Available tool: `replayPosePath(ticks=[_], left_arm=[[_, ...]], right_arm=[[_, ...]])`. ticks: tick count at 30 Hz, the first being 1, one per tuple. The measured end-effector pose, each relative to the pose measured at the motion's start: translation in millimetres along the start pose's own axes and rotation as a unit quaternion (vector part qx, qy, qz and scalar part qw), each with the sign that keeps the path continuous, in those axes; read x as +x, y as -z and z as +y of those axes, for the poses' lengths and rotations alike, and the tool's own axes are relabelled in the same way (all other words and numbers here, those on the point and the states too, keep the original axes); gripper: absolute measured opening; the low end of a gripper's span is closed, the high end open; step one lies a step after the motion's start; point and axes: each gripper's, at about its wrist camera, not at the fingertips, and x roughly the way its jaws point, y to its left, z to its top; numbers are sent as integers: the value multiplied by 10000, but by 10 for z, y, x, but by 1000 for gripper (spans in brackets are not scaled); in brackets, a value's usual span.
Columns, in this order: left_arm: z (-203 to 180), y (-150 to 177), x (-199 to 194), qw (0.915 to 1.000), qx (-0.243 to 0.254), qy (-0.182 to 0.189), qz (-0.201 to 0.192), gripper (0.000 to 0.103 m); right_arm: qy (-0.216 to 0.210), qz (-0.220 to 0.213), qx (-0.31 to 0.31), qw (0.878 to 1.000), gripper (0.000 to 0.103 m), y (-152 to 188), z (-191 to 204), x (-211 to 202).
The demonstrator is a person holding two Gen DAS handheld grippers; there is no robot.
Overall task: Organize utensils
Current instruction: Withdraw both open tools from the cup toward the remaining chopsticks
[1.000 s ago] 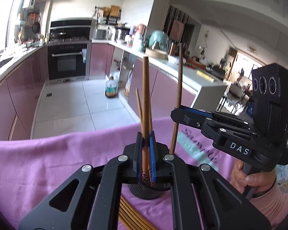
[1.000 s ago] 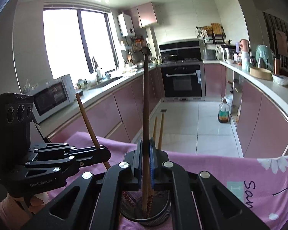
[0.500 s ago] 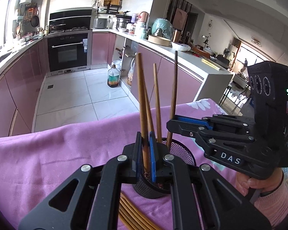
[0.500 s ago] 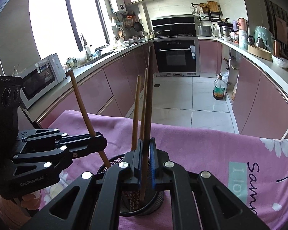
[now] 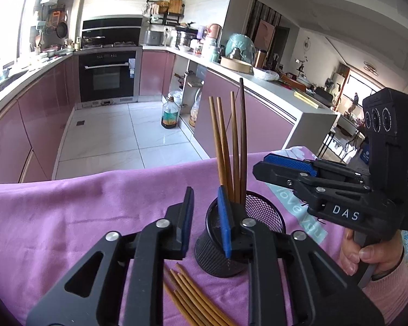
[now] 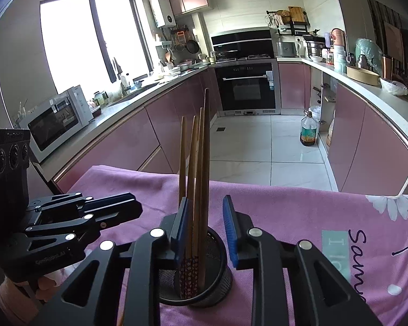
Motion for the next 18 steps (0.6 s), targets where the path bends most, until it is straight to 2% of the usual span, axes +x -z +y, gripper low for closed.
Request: replayPosePath(ticks=[5,11,14,18], left_arm=[[-2,87,-276,9993,47,-169,-339,36],[-14,338,-573,9981,178,-268,-526,44],[19,543,-623,9986,147,-307,-400,46],[99,881,-605,9993,26,-363,-98,46]], right_arm=[[-110,-182,-58,9998,29,43,80,-166],[-448,-507,-405,9969,37,222,287,-550],[-642,-354,-580,9956,38,421,390,-609],[-732,116,-647,9952,38,707,492,-464]])
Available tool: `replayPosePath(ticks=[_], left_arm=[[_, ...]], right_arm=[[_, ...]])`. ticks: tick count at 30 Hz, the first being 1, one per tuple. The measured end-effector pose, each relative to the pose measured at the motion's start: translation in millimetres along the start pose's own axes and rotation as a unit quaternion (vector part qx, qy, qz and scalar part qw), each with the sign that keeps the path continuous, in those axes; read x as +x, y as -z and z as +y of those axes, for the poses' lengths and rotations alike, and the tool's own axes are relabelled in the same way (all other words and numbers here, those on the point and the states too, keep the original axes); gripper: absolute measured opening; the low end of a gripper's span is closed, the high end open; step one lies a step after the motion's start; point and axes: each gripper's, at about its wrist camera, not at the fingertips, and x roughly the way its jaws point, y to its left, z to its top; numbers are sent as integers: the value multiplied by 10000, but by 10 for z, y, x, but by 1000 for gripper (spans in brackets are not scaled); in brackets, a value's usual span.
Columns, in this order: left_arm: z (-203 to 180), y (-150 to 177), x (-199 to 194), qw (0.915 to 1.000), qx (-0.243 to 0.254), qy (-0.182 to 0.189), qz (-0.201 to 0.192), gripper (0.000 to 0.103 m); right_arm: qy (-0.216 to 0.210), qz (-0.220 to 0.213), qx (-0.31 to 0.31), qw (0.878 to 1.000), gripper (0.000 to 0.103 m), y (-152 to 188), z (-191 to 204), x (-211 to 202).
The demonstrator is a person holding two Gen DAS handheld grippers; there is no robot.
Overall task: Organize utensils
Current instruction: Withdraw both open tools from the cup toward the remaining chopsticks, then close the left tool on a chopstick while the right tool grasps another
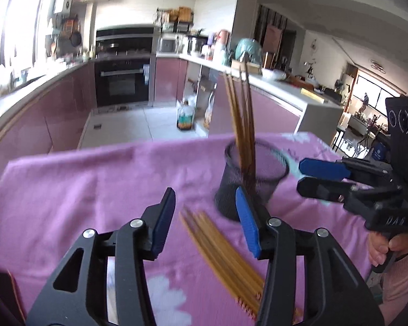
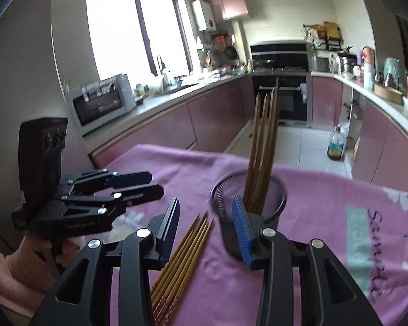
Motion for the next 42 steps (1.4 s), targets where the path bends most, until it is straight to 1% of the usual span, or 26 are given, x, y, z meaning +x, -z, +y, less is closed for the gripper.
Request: replayPosePath(ticks=[5,6,12,16,22,42], left_arm=[[100,363,108,9987,-206,-11,465,46],[106,425,128,9983,-210,-64,538,46],[71,673,297,9954,-370,-40,881,46],[29,784,353,9940,-340,-60,1034,46],[-38,792,406,9928,-257,-96,1167,46],[-123,817,459,9918,28,-287,1246,44]], right_arm=[[-120,486,191,9986,38,251,49,248],[-92,567,238,9981,38,303,52,297],[-72,859,330,9957,38,481,106,438],[6,973,343,9947,38,584,133,501],[111,1062,321,9938,38,678,137,537],[267,1147,117,9930,38,711,225,623]])
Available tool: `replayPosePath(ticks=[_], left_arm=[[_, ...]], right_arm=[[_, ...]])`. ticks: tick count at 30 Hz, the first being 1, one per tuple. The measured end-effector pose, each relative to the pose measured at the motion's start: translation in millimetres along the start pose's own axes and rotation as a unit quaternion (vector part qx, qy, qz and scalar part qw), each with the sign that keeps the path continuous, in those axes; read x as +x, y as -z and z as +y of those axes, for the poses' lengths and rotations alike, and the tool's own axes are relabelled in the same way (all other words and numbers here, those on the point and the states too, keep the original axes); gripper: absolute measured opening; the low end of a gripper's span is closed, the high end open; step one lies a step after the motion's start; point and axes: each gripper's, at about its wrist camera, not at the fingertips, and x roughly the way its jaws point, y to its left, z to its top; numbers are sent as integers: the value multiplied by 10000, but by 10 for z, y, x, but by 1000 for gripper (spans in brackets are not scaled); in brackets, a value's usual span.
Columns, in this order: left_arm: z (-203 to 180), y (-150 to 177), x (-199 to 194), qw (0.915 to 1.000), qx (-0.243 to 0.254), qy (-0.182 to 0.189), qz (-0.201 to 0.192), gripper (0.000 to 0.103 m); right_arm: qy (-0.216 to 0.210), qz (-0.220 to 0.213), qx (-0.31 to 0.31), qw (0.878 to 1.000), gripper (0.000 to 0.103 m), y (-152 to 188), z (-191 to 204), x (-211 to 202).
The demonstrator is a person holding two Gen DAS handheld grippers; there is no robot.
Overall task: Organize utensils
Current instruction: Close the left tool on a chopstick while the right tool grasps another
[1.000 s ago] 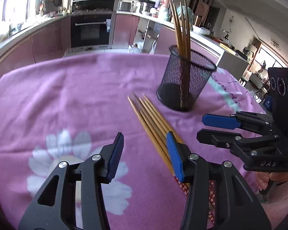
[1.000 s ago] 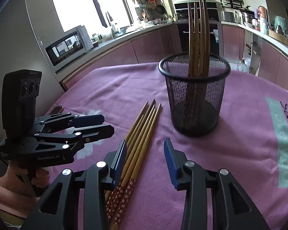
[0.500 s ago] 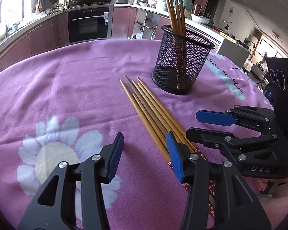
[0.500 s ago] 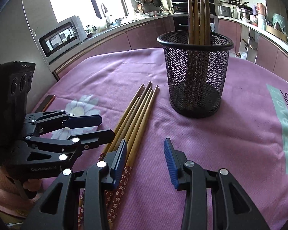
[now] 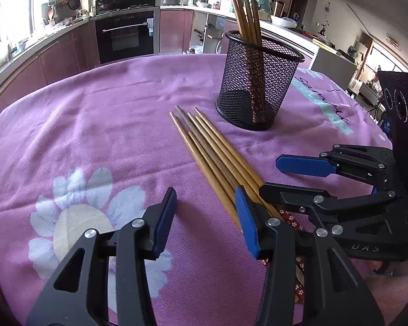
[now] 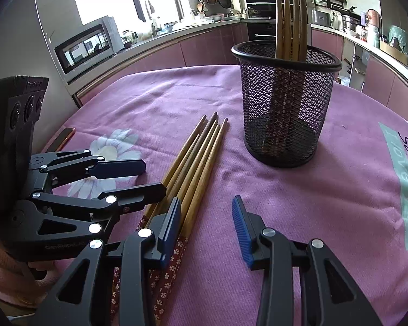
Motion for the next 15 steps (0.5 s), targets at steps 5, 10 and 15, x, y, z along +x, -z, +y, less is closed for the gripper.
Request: replayPosePath(ticks=[5,10,15], left_arm=[[7,-4,2,10000,38,0,17,41],[27,10,20,9999,98,-73,65,35],[21,28,10,9998,173,-105,77,32]], right_arm=[[38,18,3,10000,38,-9,-4,11],[82,40,35,10000,36,-11,-38,7],[221,73,-44,9997,35,-12,-27,1]])
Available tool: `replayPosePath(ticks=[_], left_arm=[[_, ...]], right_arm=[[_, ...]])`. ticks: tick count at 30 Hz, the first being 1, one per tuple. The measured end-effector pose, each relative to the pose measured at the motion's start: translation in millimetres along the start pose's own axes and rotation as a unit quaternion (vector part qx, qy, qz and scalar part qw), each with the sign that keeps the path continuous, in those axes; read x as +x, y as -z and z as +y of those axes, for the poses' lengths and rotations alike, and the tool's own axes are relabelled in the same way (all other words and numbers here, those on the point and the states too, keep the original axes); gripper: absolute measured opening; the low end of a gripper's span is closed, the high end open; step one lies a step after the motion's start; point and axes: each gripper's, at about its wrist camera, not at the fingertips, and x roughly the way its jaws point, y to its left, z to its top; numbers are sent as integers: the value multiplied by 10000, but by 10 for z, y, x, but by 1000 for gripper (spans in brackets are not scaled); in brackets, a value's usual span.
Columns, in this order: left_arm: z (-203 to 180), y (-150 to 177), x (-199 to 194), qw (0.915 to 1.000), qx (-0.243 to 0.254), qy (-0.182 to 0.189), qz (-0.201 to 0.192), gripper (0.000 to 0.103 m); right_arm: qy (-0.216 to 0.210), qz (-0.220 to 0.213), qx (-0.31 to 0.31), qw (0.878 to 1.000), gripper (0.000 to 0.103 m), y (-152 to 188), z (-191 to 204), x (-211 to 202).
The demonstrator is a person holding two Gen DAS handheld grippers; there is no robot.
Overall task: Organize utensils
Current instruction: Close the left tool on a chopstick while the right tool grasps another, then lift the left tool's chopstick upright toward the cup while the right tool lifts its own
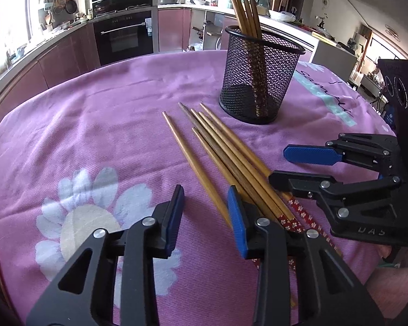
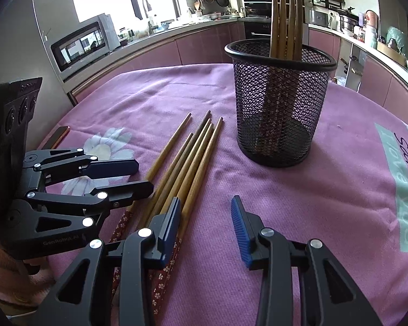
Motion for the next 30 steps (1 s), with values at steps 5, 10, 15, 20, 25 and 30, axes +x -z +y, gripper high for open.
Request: replayPosePath(ticks=[5,10,15,20,25,30], left_arm=[[15,-16,3,10000,4,-9,38,31],[2,-52,46,9999,77,-143,18,31],[64,-122,93,9999,-27,-137,18,27],[79,-166,124,9997,-121,-219,3,18],[100,-172,126,9993,-301,-211,-19,12],[126,-154,108,9987,-457,-197,-57,9]], right_arm=[[152,56,-80,9998,27,-20,-13,15],[209,107,-214,9995,27,-90,35,86],[268,129,-274,9992,27,-189,68,177],[298,119,-251,9992,16,-244,64,229],[172,93,-34,9998,5,-252,-6,219],[8,22,178,9998,5,-234,-97,155]])
